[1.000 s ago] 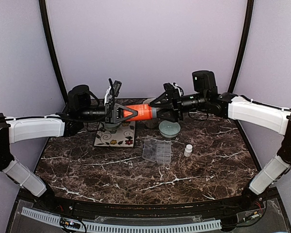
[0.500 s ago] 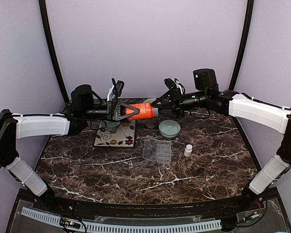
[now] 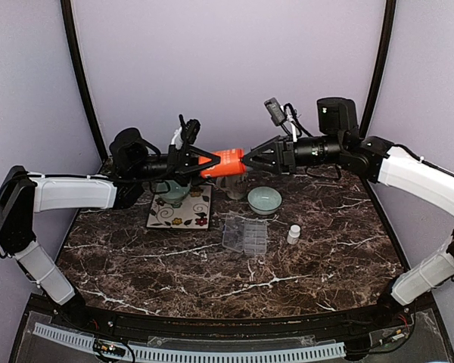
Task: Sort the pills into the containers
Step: Unscrew the lid of the pill bottle.
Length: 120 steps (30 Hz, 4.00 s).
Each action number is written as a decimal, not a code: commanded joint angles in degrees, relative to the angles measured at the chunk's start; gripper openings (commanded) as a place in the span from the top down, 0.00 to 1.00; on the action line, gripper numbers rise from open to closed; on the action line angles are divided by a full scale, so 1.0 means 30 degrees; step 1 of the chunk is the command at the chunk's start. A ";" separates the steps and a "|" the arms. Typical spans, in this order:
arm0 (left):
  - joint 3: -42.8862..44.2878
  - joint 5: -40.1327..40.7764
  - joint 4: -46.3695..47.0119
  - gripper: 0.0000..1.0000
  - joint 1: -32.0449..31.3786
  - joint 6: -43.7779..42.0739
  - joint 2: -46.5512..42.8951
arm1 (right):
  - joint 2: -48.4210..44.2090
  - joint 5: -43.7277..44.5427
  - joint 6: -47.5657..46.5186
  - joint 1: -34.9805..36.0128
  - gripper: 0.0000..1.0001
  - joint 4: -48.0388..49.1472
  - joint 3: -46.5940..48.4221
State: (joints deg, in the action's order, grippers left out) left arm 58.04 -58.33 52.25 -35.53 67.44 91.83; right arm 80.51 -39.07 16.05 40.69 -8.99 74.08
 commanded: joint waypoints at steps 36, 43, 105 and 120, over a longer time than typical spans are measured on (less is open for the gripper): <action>0.0064 -0.0723 0.1034 1.00 -0.0022 -0.1413 -0.0840 | -0.3979 0.5691 -0.2866 0.2459 0.17 -0.1188 -0.1939; -0.0178 0.0135 -0.0008 1.00 -0.0022 -0.3514 -0.0970 | -0.4409 0.4692 0.2998 0.1550 0.18 0.1082 -0.2988; 0.1792 0.0852 -0.3586 1.00 -0.0022 -0.8117 -0.0381 | 0.1501 -0.2572 0.8571 -0.0826 1.00 -0.0557 0.1300; 0.2164 -0.0820 0.2652 1.00 0.0526 0.0203 0.0767 | -0.1565 0.1734 -0.3415 -0.0766 1.00 -0.0602 -0.0198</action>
State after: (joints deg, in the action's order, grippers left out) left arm 62.76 -59.53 53.15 -35.22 62.46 95.61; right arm 79.81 -39.83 16.25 38.87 -11.84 75.24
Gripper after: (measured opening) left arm 0.555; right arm 0.493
